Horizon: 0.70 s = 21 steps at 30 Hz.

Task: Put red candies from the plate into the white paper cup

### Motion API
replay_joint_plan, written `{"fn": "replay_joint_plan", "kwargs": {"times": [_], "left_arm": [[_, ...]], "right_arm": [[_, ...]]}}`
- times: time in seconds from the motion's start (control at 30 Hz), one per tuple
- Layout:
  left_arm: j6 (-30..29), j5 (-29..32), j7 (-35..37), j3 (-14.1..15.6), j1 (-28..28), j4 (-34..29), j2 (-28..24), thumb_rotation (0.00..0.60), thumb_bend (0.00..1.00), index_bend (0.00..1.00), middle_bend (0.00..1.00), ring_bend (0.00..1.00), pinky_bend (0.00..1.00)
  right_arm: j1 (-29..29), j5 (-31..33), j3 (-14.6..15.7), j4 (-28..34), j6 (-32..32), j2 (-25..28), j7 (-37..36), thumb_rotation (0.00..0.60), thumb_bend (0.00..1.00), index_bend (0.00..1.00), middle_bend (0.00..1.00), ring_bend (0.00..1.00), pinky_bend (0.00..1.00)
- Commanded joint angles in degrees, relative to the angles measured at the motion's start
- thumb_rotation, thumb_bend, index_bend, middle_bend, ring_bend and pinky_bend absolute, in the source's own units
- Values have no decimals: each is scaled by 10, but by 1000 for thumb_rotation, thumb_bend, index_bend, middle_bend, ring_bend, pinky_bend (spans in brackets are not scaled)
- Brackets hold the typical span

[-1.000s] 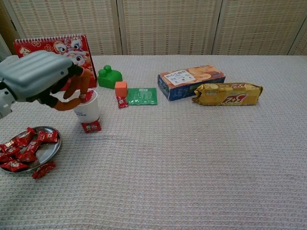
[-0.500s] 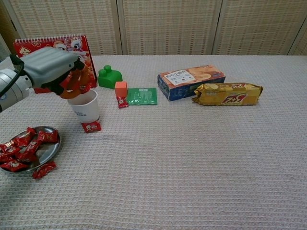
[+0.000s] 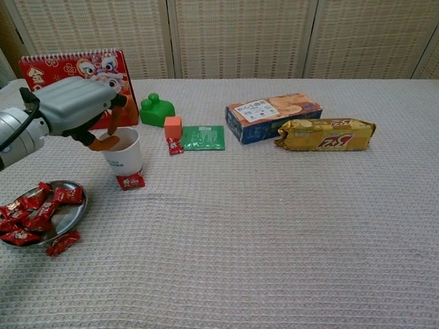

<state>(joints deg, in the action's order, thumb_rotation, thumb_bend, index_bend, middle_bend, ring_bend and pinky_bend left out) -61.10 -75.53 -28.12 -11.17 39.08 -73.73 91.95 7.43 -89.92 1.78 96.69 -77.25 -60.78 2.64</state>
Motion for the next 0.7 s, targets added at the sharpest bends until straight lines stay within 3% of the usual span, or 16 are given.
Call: {"fn": "replay_joint_plan", "kwargs": {"times": [0.03, 0.23, 0.33, 0.7], "left_arm": [[-5, 1, 3, -1, 1, -6, -1, 600, 406, 282, 471, 735, 1000], [-25, -26, 51, -6, 10, -24, 10, 600, 406, 139, 240, 735, 1000], [-26, -32, 67, -11, 22, -22, 25, 600, 406, 115, 176, 735, 1000], [8, 2, 33, -20, 53, -8, 68, 600, 406, 149, 197, 740, 1000]], "right_arm": [[0, 1, 0, 0, 0, 0, -1, 600, 57, 0, 0, 0, 49], [3, 2, -1, 0, 5, -2, 1, 600, 56, 0, 0, 0, 49], [4, 1, 0, 0, 7, -2, 1, 600, 56, 0, 0, 0, 49], [3, 0, 0, -1, 5, 1, -5, 600, 57, 0, 0, 0, 49]]}}
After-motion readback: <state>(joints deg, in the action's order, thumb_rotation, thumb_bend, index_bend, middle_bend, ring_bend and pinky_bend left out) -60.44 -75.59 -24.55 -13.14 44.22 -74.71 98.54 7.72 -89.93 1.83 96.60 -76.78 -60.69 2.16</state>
